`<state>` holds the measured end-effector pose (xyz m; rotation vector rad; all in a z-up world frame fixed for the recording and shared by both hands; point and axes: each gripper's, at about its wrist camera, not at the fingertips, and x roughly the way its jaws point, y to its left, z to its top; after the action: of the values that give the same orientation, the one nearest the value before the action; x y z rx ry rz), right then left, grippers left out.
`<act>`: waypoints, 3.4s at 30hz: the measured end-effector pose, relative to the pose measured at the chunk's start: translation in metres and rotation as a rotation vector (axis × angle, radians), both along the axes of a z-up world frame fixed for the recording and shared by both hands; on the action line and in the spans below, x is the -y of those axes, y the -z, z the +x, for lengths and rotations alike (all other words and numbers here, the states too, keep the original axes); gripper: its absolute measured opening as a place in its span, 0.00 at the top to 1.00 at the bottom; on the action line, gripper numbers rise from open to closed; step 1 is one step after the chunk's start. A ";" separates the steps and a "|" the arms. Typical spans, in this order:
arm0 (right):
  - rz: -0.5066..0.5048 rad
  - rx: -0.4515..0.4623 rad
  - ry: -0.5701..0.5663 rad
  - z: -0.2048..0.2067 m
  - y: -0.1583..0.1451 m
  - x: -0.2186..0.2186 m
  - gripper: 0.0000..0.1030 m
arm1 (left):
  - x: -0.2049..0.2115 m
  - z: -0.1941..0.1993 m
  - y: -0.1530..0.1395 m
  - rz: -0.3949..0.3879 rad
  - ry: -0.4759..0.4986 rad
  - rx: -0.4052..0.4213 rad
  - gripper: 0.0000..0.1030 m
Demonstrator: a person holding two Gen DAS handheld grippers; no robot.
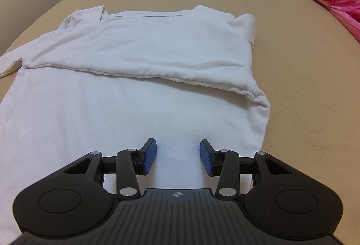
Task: Fold small clothes
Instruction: 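Fold the other shirt side over with the right gripper and release, then move both open grippers to the shirt hem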
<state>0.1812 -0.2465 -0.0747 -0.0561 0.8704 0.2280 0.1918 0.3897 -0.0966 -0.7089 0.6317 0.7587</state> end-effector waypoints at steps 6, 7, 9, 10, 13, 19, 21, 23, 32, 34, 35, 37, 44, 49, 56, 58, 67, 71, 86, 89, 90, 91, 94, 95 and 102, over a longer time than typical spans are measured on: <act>0.001 0.000 0.000 0.000 0.000 0.000 0.56 | 0.007 0.008 -0.009 0.116 0.021 0.010 0.96; 0.001 0.000 0.000 0.000 0.000 0.000 0.56 | 0.012 0.009 -0.014 0.153 0.033 0.017 0.96; -0.001 -0.001 -0.001 0.000 0.000 0.000 0.56 | 0.026 0.014 -0.027 0.224 0.060 0.047 0.97; 0.001 -0.002 -0.001 0.000 0.000 0.001 0.56 | 0.035 0.018 -0.033 0.254 0.086 0.064 0.97; 0.004 -0.001 0.000 0.000 0.000 0.000 0.55 | 0.084 0.041 -0.061 0.369 0.206 0.101 0.97; -0.009 0.001 -0.001 0.001 -0.002 -0.001 0.54 | 0.269 0.078 -0.116 0.458 0.625 0.312 0.97; -0.007 0.000 0.000 0.001 -0.002 -0.001 0.54 | 0.337 0.077 -0.122 0.426 0.830 0.364 0.95; -0.004 -0.001 0.000 0.001 -0.003 0.001 0.54 | 0.398 0.072 -0.118 0.356 1.054 0.362 0.61; 0.120 0.048 0.068 -0.004 -0.018 0.024 0.77 | 0.432 0.000 0.003 0.440 1.132 0.154 0.54; 0.206 0.084 0.102 -0.005 -0.027 0.032 0.82 | 0.419 -0.016 0.032 0.519 1.099 0.112 0.55; 0.250 0.101 0.120 -0.005 -0.031 0.037 0.82 | 0.412 -0.027 0.037 0.525 1.083 0.167 0.55; 0.331 0.140 0.156 -0.002 -0.039 0.047 0.82 | 0.401 -0.031 0.045 0.520 1.034 0.203 0.55; 0.475 0.155 0.257 0.041 -0.034 0.072 0.79 | 0.419 -0.035 0.051 0.656 0.998 0.166 0.53; 0.471 0.096 0.296 0.071 -0.006 0.072 0.73 | 0.411 -0.036 0.060 0.631 0.993 0.168 0.49; 0.461 0.119 0.276 0.085 -0.004 0.063 0.75 | 0.411 -0.035 0.062 0.634 0.994 0.163 0.49; 0.448 0.129 0.265 0.086 -0.006 0.062 0.97 | 0.411 -0.034 0.062 0.639 0.994 0.161 0.49; 0.509 0.388 0.239 0.045 -0.068 0.075 0.99 | 0.412 -0.033 0.064 0.645 0.994 0.160 0.49; 0.370 0.230 0.317 0.053 -0.047 0.086 0.98 | 0.411 -0.032 0.064 0.644 0.995 0.162 0.49; 0.366 0.157 0.314 0.064 0.002 0.086 0.85 | 0.410 -0.032 0.064 0.640 0.994 0.166 0.49; 0.352 0.191 0.290 0.060 0.003 0.086 0.85 | 0.410 -0.032 0.064 0.637 0.995 0.166 0.49; 0.336 0.171 0.280 0.060 0.008 0.088 0.86 | 0.410 -0.032 0.064 0.638 0.995 0.165 0.49; 0.341 0.166 0.281 0.059 0.008 0.088 0.87 | 0.410 -0.032 0.064 0.639 0.995 0.164 0.49; 0.348 0.163 0.356 0.042 -0.015 0.090 0.82 | 0.410 -0.032 0.063 0.634 0.995 0.162 0.49; 0.331 0.192 0.361 0.031 -0.027 0.087 0.80 | 0.409 -0.032 0.062 0.631 0.995 0.162 0.49; 0.288 0.303 0.271 -0.060 -0.091 0.065 0.72 | 0.404 -0.037 0.057 0.586 0.998 0.145 0.48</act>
<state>0.1210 -0.3118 0.0159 0.2880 0.5297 0.0852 0.1553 -0.0144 -0.1535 0.1308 0.5055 -0.0606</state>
